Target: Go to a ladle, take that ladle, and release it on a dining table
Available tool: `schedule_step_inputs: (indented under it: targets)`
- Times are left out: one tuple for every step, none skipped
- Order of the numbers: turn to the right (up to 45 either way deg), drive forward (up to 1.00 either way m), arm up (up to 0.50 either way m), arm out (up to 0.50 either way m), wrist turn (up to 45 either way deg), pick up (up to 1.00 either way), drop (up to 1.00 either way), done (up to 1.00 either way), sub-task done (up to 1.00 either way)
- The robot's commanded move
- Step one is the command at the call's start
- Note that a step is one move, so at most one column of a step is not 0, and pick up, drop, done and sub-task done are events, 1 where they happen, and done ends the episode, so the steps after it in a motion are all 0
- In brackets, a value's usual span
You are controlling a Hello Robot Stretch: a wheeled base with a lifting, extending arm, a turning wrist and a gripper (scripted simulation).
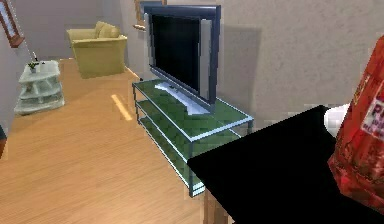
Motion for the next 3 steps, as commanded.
schedule_step_inputs:
  targets:
    - [-6.0, 0.00, 0.00, 0.00, 0.0, 0.00, 0.00, 0.00, 0.00]
    - [0.0, 0.20, 0.00, 0.00, 0.0, 0.00, 0.00, 0.00, 0.00]
    - [45.0, 0.00, 0.00, 0.00, 0.0, 0.00, 0.00, 0.00, 0.00]
